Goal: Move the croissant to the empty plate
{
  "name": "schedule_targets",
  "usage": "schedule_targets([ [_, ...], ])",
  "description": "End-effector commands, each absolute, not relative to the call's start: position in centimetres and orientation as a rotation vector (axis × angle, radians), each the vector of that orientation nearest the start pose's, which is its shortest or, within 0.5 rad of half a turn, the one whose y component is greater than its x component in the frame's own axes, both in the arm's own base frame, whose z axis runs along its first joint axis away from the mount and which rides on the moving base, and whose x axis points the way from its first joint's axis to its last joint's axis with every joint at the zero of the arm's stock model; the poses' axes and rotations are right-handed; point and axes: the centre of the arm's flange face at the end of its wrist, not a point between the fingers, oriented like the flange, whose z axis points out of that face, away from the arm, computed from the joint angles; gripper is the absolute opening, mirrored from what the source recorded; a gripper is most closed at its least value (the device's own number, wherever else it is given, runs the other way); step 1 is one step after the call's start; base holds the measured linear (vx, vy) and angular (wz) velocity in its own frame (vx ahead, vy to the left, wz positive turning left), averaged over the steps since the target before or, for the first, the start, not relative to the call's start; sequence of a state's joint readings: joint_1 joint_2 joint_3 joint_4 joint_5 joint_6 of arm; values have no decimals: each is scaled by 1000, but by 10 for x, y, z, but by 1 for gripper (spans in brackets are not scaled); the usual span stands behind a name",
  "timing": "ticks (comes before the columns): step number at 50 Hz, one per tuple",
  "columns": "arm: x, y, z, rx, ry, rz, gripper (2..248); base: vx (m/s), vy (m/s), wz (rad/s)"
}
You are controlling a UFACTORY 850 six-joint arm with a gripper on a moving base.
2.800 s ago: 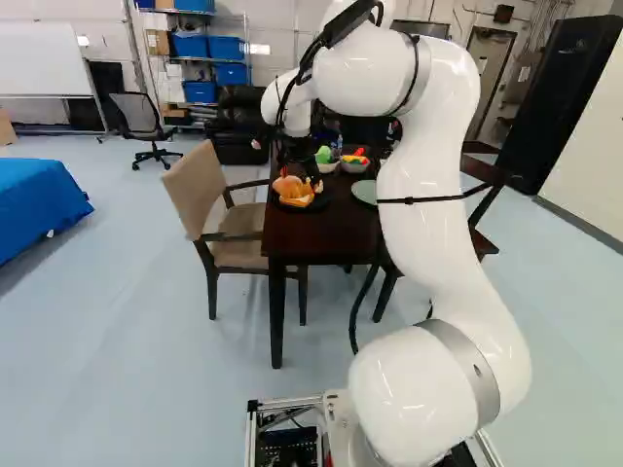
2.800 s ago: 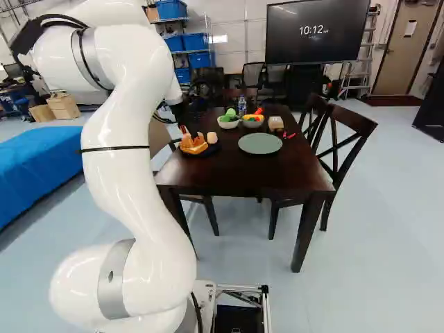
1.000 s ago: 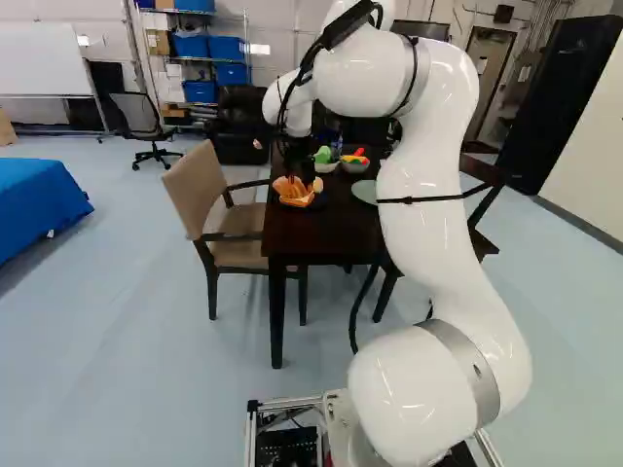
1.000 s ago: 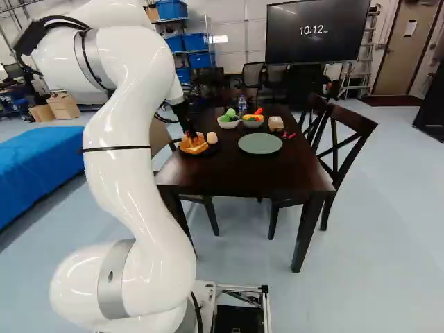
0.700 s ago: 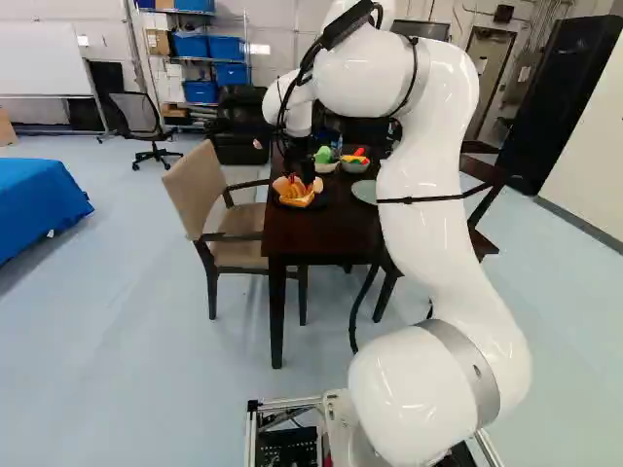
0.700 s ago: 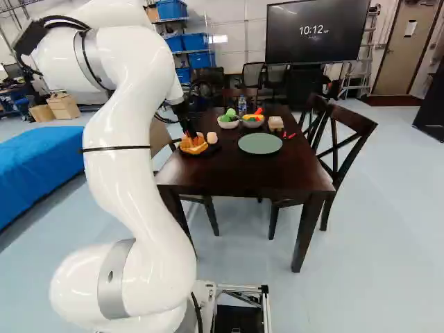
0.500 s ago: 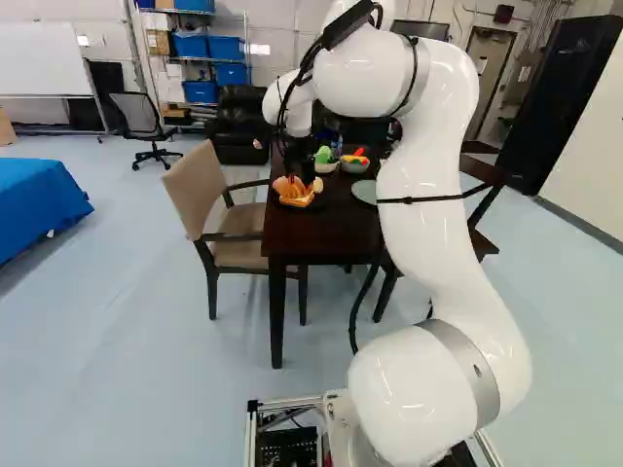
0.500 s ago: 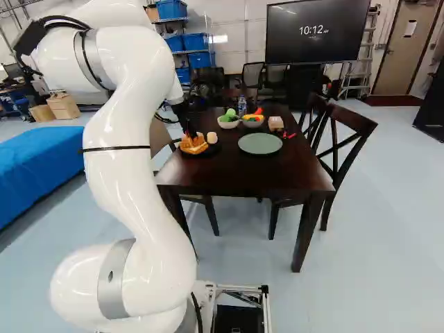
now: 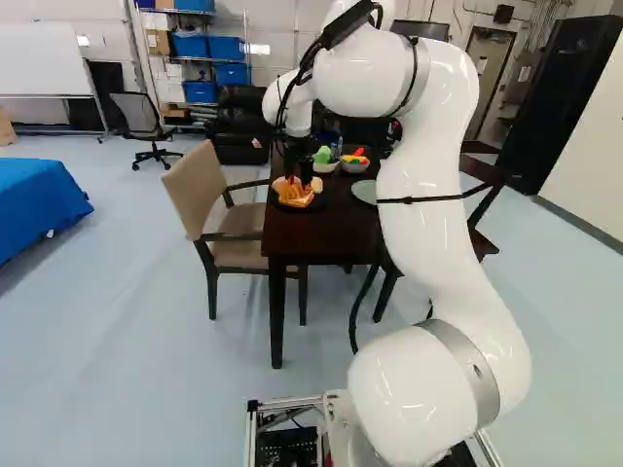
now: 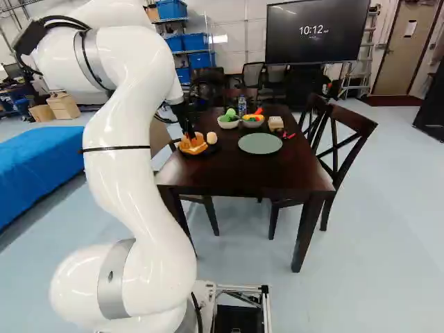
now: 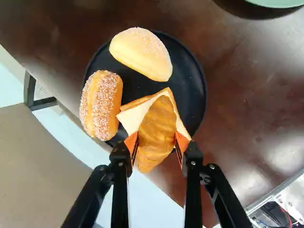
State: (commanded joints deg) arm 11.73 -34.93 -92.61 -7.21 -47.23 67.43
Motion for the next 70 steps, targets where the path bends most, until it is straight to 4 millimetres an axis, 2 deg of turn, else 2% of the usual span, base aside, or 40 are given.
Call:
schedule_targets([
  [22,667,131,495,-2775,1340,-311,122,0,0,0],
  [43,668,126,523,-2739,1338,-366,122,0,0,0],
  [59,681,105,545,-2685,1370,-426,122,0,0,0],
  [70,680,84,561,-2656,1406,-454,122,0,0,0],
])
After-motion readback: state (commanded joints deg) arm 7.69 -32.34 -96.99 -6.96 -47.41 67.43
